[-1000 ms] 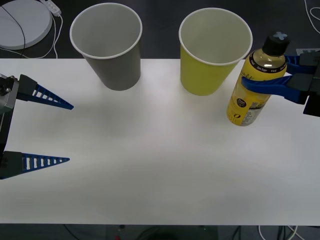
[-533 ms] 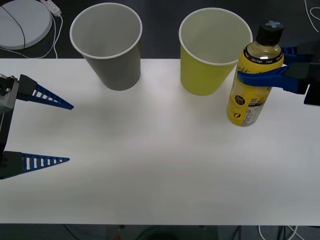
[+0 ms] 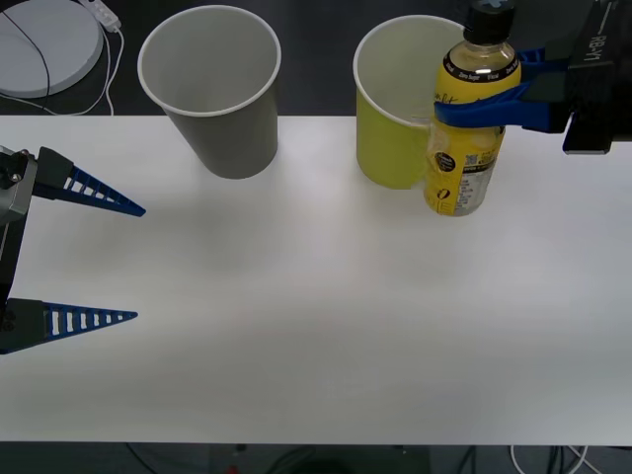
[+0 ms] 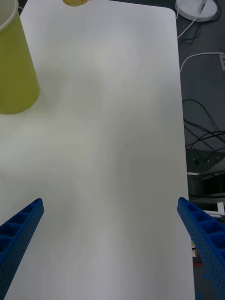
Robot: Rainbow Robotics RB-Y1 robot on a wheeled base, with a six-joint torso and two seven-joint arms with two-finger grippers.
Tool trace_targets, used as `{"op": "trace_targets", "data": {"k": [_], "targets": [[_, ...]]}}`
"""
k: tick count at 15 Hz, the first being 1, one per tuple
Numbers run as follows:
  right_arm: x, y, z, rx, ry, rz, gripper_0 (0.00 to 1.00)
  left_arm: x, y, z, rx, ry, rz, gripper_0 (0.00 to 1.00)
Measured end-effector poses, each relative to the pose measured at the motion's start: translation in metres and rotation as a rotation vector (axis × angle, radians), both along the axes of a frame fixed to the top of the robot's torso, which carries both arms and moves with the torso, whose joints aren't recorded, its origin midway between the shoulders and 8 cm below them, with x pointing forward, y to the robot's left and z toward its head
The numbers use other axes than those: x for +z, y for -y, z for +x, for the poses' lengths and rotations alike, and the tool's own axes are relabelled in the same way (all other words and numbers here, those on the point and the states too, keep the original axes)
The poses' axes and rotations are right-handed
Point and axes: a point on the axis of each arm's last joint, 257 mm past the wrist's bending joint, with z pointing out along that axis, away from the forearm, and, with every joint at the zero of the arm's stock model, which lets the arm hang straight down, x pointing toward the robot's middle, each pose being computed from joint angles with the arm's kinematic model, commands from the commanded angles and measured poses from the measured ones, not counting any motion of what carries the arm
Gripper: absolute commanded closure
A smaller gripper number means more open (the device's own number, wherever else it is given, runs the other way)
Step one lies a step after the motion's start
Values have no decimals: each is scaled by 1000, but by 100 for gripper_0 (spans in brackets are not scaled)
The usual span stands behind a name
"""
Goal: Put the can into the green bin and the plastic bottle into the gray bin
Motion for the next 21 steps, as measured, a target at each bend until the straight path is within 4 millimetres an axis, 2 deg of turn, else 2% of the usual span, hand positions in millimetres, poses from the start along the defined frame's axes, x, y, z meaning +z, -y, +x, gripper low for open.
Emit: {"op": "trace_targets", "data": {"k": [9, 21], "targets": [[22, -44, 56, 42, -5, -37, 100, 0, 0, 0, 0, 0, 0, 0], [41, -100, 117, 35, -60, -67, 100, 0, 0, 0, 0, 0, 0, 0]]}}
